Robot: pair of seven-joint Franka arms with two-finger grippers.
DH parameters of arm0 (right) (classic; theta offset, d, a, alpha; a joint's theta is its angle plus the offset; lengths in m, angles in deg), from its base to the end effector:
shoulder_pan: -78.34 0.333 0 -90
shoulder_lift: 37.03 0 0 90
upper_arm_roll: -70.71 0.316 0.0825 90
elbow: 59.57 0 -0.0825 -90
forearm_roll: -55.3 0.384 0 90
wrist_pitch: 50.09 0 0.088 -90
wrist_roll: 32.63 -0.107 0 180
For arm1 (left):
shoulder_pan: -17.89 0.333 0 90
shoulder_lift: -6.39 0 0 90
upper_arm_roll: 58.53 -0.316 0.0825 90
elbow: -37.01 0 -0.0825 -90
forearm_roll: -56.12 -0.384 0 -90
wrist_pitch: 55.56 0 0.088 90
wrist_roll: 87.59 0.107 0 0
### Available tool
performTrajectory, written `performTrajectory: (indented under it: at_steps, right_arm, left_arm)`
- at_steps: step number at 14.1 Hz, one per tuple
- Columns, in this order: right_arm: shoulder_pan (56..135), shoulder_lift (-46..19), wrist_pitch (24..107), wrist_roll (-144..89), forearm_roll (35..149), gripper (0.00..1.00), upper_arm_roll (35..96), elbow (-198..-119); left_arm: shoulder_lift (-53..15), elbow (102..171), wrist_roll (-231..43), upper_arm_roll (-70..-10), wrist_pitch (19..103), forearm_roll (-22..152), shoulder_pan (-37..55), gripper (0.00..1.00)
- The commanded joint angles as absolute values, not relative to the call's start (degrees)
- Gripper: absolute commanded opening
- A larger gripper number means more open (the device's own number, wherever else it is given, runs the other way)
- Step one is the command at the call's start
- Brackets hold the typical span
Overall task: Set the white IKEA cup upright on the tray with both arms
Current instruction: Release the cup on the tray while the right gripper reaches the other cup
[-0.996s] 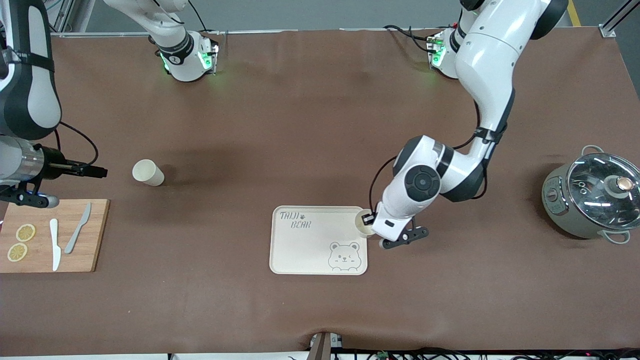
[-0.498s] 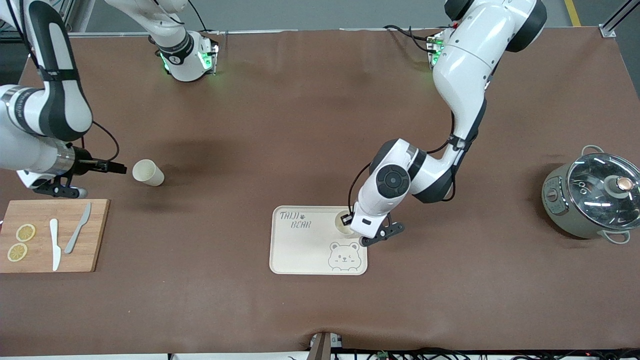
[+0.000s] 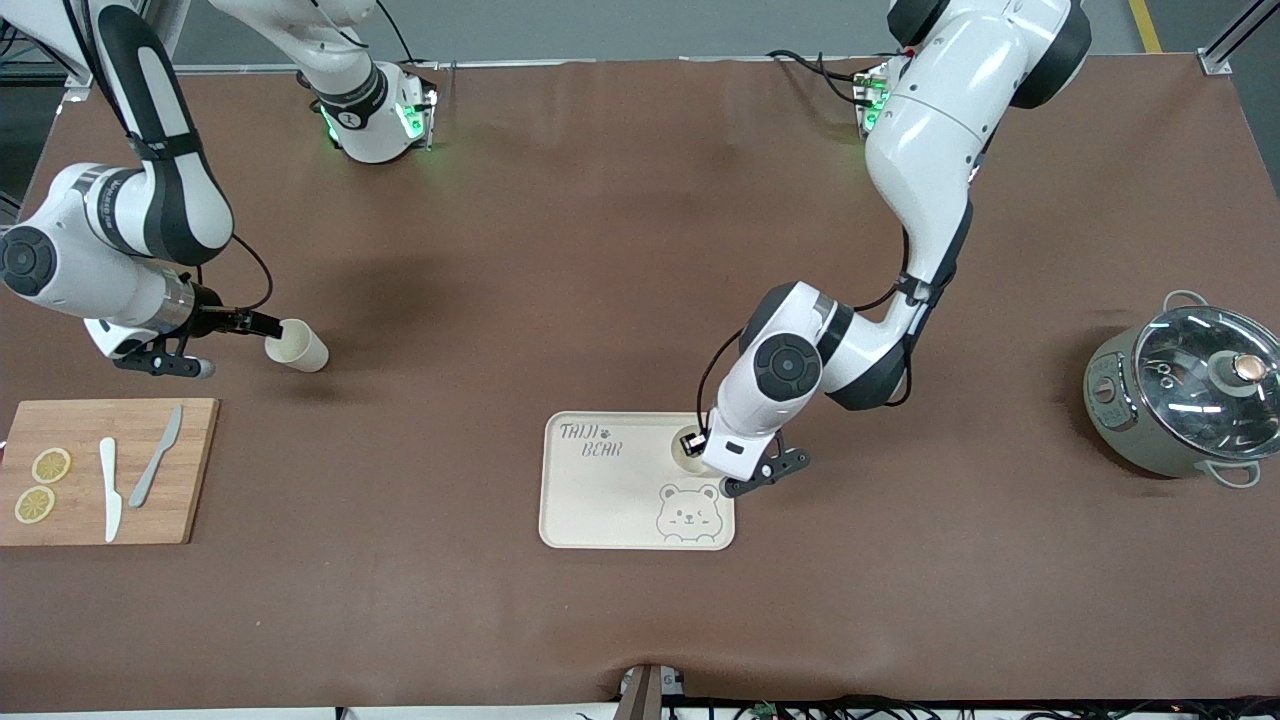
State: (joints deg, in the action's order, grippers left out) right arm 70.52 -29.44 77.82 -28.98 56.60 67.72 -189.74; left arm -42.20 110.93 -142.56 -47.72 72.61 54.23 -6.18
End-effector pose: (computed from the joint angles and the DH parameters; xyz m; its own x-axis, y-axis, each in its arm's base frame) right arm 0.5022 -0.0953 0.2861 0.9759 -0.1365 -0.1700 -0.1417 -0.9897 -0.0192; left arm 0.6430 -0.4026 0.2530 0.9207 0.3892 -0.0299 0.3890 -0.9083 0.1540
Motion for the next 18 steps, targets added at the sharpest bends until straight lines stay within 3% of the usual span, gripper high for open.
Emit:
performTrajectory:
  at_steps: [1, 3, 5, 7, 9, 10, 15, 18]
  right_arm:
    - [70.08, -30.35, 80.86, -28.06, 57.06, 0.87, 67.72, -192.37]
    - [70.08, -29.83, 80.95, -28.06, 57.06, 0.87, 67.72, -192.46]
    - [69.82, -29.04, 81.13, -28.06, 57.06, 0.74, 67.72, -192.54]
    - [69.64, -27.98, 82.53, -28.06, 57.06, 0.73, 67.81, -193.07]
    - [69.55, -27.10, 85.69, -28.06, 57.06, 0.58, 67.81, -194.38]
    - [69.55, -26.75, 86.40, -28.06, 57.06, 0.41, 67.72, -194.83]
    - [69.64, -25.25, 86.49, -28.50, 57.23, 0.05, 67.81, -194.83]
    - [69.90, -25.25, 85.97, -29.03, 57.59, 0.00, 67.90, -193.52]
  left_arm:
    - [-37.84, 110.93, -143.40, -48.16, 70.21, 52.96, -5.67, 1.00]
    - [-34.94, 110.93, -143.14, -48.16, 69.42, 52.70, -3.83, 1.00]
    - [-31.51, 111.01, -142.70, -48.24, 66.36, 52.43, -1.72, 1.00]
    - [-28.69, 111.01, -140.42, -48.24, 62.40, 49.90, -0.05, 1.00]
    - [-25.88, 111.10, -136.47, -48.15, 58.01, 48.57, 2.41, 1.00]
    - [-24.56, 111.10, -134.10, -48.16, 56.08, 48.65, 3.47, 1.00]
    - [-17.27, 111.54, -122.67, -47.98, 44.75, 48.74, 10.06, 1.00]
    - [-13.58, 111.72, -117.93, -47.89, 38.06, 49.18, 13.40, 1.00]
